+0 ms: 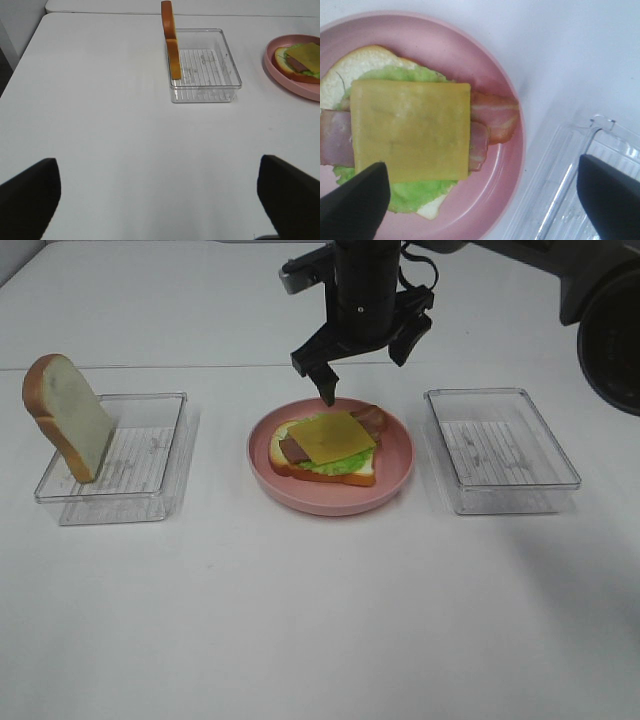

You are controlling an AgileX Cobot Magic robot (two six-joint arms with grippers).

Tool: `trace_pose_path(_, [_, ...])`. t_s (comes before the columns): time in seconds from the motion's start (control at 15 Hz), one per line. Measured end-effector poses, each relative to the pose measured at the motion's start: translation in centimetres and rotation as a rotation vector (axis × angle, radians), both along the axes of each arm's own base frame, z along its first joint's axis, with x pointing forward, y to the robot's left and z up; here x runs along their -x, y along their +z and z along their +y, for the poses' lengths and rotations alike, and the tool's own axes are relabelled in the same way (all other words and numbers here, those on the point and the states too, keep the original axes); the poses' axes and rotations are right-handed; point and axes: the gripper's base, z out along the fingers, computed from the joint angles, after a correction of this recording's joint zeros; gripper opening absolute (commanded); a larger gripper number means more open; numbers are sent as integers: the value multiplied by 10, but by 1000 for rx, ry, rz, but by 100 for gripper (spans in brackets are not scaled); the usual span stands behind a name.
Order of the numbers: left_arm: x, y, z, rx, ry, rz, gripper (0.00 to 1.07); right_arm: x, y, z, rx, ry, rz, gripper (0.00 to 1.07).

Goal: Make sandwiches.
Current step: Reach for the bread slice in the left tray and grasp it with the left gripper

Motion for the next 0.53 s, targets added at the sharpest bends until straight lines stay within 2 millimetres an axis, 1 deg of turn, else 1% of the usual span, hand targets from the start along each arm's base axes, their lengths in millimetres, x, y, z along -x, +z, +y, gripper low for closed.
trace_pose_path(0.13, [0,0,0,0,0,0,101,7,38,-3,-49,8,-57,99])
trace_pose_path(0.2, [0,0,0,0,0,0,101,10,48,-4,-64,9,-72,99])
trace_pose_path(0.27, [0,0,0,0,0,0,101,24,88,-12,-100,16,-125,99])
trace_pose_path(0.33, [0,0,0,0,0,0,101,29,97,-15,-104,21,-134,99])
trace_pose_path(0.4, [0,0,0,0,0,0,101,39,110,-21,-106,31,-144,99])
trace_pose_path(0.47, [0,0,0,0,0,0,101,50,119,-27,-104,34,-143,99])
trace_pose_path(0.53, [0,0,0,0,0,0,101,56,122,-31,-100,33,-139,99])
